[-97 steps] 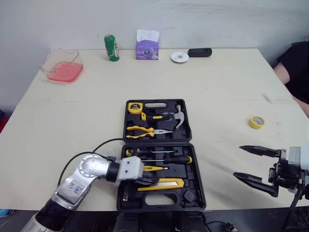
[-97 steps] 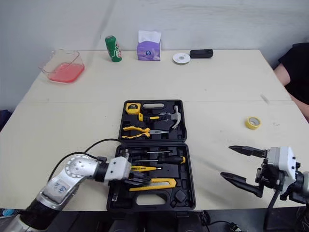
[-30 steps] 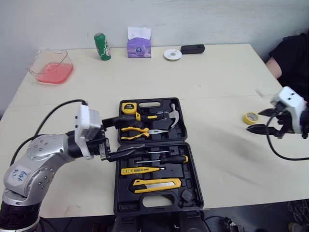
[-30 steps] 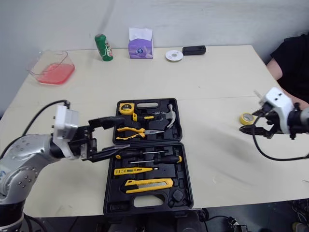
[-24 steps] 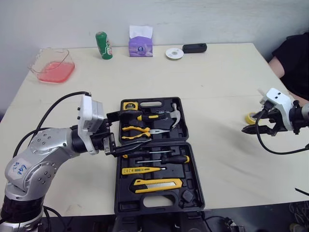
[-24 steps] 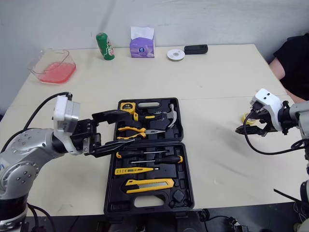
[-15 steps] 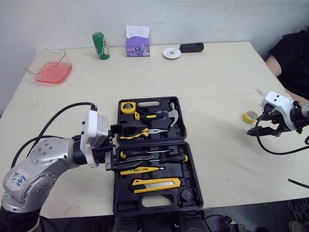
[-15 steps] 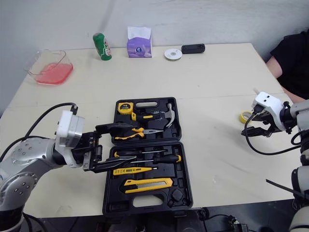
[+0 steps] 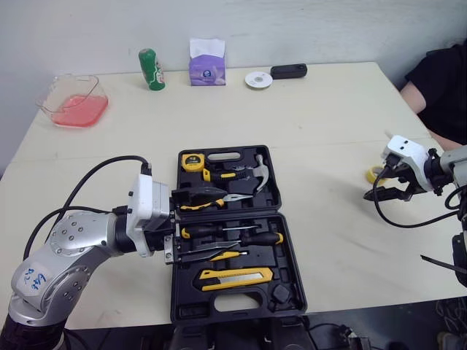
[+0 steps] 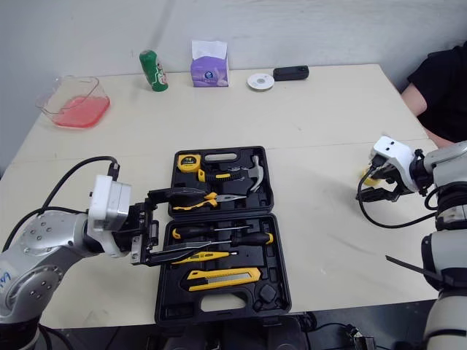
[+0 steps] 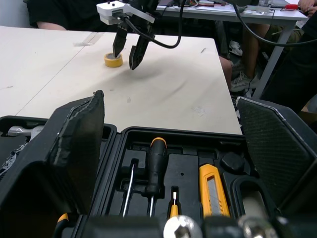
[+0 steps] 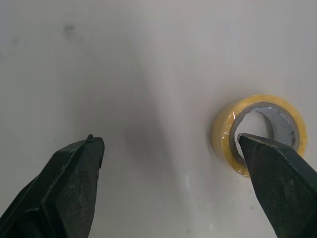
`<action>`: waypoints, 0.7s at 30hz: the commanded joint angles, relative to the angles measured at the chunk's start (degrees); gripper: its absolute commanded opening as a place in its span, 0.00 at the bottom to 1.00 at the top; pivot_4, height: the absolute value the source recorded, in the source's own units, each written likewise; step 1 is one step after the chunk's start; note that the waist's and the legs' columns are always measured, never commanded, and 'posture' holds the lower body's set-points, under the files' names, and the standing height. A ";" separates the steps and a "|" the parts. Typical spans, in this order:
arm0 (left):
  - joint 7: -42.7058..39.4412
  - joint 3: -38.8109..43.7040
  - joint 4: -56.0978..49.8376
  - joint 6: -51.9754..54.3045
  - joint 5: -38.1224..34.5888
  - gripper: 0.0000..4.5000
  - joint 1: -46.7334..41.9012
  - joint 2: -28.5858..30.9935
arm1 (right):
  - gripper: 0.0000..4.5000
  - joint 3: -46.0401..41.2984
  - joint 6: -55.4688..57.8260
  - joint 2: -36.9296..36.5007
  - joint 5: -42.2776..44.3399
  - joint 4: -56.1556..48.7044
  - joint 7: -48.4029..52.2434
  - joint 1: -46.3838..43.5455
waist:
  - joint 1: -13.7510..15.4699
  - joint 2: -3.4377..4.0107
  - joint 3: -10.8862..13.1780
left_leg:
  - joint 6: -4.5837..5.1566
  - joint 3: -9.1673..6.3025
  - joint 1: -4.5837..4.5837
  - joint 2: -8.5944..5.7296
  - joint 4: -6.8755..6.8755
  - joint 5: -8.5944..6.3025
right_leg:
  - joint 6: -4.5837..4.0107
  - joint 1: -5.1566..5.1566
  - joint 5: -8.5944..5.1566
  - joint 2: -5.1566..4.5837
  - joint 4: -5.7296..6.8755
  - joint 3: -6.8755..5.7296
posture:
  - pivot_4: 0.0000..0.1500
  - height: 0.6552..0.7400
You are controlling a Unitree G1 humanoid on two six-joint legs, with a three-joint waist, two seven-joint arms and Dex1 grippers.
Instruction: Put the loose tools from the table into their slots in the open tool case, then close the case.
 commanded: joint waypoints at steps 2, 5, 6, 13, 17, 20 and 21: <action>-0.14 0.10 -1.72 -0.43 -0.21 0.99 -0.75 0.53 | 1.00 -0.17 -2.28 0.43 -2.65 2.49 -0.61 -2.56 | -0.03 0.00 0.00 | 0.00 0.01 0.00 0.00 0.00 0.00 | 0.00 -0.02 0.00 0.00 0.01 0.02 | 1.00 1.00; -0.09 0.01 -2.04 -0.68 0.31 0.99 -0.43 0.54 | 1.00 -0.33 -2.90 1.43 -3.86 4.18 -1.47 -3.79 | -0.05 0.00 0.00 | 0.00 0.01 0.01 0.00 0.00 0.00 | 0.00 -0.02 0.00 0.01 0.02 0.02 | 1.00 1.00; 0.04 0.12 -2.14 -0.53 0.02 0.99 -0.29 0.48 | 1.00 -0.48 -3.01 1.75 -4.15 4.72 -1.88 -4.28 | -0.05 0.00 0.00 | 0.00 0.02 0.01 0.00 0.00 0.00 | 0.00 -0.02 0.00 0.01 0.02 0.02 | 1.00 1.00; -0.38 0.51 -2.00 -0.20 -0.65 0.99 0.02 0.82 | 1.00 -0.28 -2.76 2.56 -5.90 6.62 0.18 -5.76 | -0.07 0.00 0.00 | 0.00 0.03 0.01 0.01 -0.01 0.00 | 0.00 -0.03 0.00 0.01 0.04 0.05 | 1.00 1.00; -0.90 0.39 -1.42 -0.21 -0.73 0.99 -0.39 0.97 | 1.00 -0.06 -2.54 2.78 -6.99 7.27 0.87 -6.28 | -0.08 0.00 0.00 | 0.00 0.03 0.01 0.00 0.01 0.00 | 0.00 -0.03 0.00 0.01 0.06 0.07 | 1.00 1.00; -0.90 0.30 -1.35 -0.13 -0.77 0.99 -0.47 0.87 | 1.00 -0.03 -3.30 2.87 -7.72 7.42 0.19 -6.09 | -0.09 0.00 0.00 | 0.00 0.03 0.01 0.00 0.00 0.00 | 0.00 -0.03 0.00 0.02 0.06 0.07 | 1.00 1.00; -0.87 0.29 -1.40 -0.06 -0.82 0.99 -0.49 0.85 | 1.00 -0.15 -3.40 2.87 -7.83 7.49 0.22 -6.14 | -0.09 0.00 0.00 | 0.00 0.03 0.01 0.00 0.00 0.00 | 0.00 -0.03 0.00 0.02 0.06 0.07 | 1.00 1.00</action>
